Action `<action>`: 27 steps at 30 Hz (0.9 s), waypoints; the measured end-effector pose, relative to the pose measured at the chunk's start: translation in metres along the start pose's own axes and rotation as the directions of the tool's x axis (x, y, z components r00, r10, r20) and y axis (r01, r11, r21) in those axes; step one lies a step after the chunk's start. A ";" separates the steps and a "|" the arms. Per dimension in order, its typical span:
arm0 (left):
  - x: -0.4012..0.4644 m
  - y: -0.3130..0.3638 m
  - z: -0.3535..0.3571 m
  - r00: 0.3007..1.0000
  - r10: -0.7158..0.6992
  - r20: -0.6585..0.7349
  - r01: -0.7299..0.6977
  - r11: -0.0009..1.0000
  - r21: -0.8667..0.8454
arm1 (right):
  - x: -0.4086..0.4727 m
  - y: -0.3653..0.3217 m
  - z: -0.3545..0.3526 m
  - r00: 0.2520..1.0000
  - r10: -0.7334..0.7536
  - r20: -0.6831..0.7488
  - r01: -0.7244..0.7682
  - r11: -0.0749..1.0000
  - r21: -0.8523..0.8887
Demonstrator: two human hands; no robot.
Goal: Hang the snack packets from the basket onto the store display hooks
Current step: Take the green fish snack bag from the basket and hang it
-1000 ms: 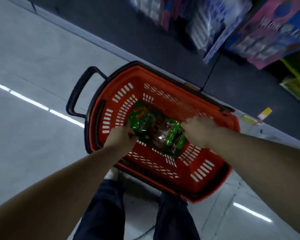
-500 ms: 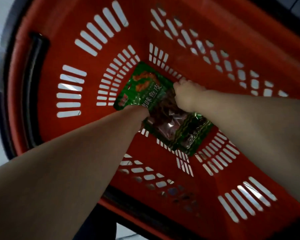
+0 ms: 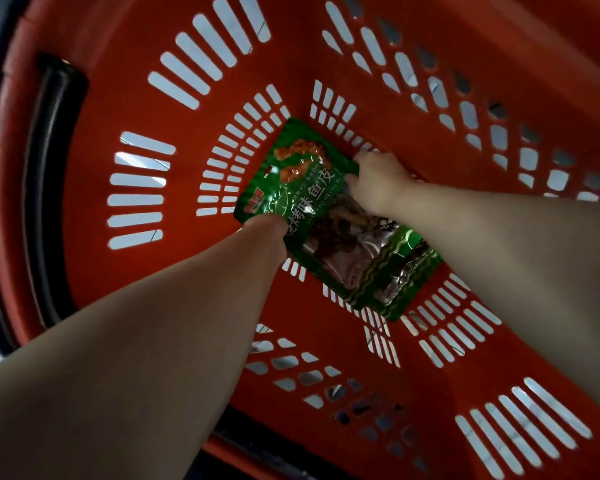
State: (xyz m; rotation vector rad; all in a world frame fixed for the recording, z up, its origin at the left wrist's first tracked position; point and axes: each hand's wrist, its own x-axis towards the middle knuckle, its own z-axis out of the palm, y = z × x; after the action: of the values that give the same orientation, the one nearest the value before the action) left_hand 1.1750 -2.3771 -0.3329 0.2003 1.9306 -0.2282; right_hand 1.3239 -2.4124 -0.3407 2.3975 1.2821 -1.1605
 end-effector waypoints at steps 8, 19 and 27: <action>-0.001 -0.017 0.009 0.994 0.011 0.105 -0.016 0.999 0.051 | -0.016 0.009 0.004 0.993 0.035 0.115 -0.094 0.823 0.561; -0.033 -0.016 -0.023 0.986 0.164 0.025 -0.165 0.985 0.053 | -0.088 0.053 -0.021 0.984 0.152 0.097 -0.173 0.648 0.742; -0.115 -0.008 -0.050 0.865 0.500 0.034 -0.493 0.837 0.238 | -0.161 0.050 -0.035 0.934 0.348 0.079 -0.297 0.638 0.711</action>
State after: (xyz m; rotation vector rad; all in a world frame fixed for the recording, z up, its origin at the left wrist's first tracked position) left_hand 1.1697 -2.3757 -0.2070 0.8619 1.8056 -0.1067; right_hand 1.3299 -2.5262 -0.2123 3.0313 0.3485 -1.6914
